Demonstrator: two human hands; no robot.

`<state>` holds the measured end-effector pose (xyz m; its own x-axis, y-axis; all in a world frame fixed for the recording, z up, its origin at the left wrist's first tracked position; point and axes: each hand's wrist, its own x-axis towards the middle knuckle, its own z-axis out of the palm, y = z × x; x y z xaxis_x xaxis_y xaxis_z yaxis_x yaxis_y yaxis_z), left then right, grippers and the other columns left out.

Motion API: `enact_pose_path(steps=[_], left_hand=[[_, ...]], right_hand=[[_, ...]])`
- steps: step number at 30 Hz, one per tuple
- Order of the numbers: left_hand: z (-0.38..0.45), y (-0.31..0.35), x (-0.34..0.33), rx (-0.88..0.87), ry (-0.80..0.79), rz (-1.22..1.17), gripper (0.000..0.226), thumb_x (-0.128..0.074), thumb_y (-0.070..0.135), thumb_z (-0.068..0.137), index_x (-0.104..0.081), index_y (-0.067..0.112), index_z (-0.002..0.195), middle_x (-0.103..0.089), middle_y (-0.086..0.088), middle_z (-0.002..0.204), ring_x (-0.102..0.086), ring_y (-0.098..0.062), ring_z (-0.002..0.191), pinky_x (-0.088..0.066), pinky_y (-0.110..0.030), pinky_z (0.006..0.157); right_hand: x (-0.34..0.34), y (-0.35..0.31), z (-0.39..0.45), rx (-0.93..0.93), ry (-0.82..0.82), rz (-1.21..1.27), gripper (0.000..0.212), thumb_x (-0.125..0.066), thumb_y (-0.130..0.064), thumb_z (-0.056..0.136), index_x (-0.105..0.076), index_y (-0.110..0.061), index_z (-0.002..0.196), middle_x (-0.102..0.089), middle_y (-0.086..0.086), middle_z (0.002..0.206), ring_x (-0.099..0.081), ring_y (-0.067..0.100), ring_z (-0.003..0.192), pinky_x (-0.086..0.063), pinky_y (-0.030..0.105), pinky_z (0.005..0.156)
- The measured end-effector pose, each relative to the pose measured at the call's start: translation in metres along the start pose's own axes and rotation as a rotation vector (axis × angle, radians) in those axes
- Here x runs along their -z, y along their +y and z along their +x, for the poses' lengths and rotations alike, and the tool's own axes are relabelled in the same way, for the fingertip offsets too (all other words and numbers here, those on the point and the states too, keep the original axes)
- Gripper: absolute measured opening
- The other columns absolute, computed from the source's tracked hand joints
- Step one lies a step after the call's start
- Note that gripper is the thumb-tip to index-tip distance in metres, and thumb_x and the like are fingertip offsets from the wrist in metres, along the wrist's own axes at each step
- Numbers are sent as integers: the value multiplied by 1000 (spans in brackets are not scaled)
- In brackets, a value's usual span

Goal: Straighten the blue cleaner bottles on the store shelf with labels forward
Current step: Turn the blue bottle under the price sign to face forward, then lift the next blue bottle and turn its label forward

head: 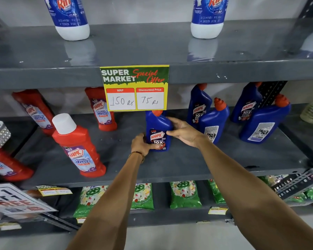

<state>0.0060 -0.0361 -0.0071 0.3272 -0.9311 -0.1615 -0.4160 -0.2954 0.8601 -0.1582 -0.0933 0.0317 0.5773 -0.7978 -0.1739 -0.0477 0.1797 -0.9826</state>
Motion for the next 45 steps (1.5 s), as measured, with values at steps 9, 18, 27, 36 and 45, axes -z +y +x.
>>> enact_pose_path(steps=[9, 18, 27, 36, 45], left_hand=[[0, -5, -3, 44, 10, 17, 57, -82, 16, 64, -57, 4, 114, -66, -15, 116, -61, -29, 106, -49, -37, 91], [-7, -7, -3, 100, 15, 25, 55, -82, 27, 64, -60, 3, 109, -68, -14, 113, -62, -28, 104, -50, -38, 90], [-32, -23, -14, 222, 95, -90, 39, -82, 43, 59, -66, 12, 77, -73, -16, 97, -68, -34, 92, -56, -43, 86], [-52, 8, -60, 127, -24, -71, 45, -77, 36, 69, -68, 7, 103, -68, -14, 116, -61, -34, 108, -49, -40, 98], [-22, 72, -125, 39, -99, -98, 66, -80, 16, 68, -53, 1, 126, -58, -18, 130, -56, -29, 119, -44, -38, 104]], right_hand=[[-3, 0, 5, -19, 15, -58, 60, -51, 13, 85, -40, -12, 138, -52, 14, 136, -51, 19, 118, -47, 34, 95], [-1, 4, -5, -66, 121, -258, 65, -62, 4, 82, -38, -12, 140, -53, 9, 137, -50, 20, 126, -43, 33, 100], [10, 37, -44, -131, 493, -316, 58, -67, -14, 83, -44, -4, 135, -50, 15, 140, -48, 26, 128, -38, 31, 102], [53, 48, -86, -205, 796, -364, 27, -68, -18, 82, -65, -5, 105, -66, 11, 109, -57, 27, 108, -42, 25, 78], [136, 29, -84, -229, 615, -363, 77, -76, -17, 75, -36, -7, 140, -48, 17, 141, -50, 29, 126, -43, 34, 99]])
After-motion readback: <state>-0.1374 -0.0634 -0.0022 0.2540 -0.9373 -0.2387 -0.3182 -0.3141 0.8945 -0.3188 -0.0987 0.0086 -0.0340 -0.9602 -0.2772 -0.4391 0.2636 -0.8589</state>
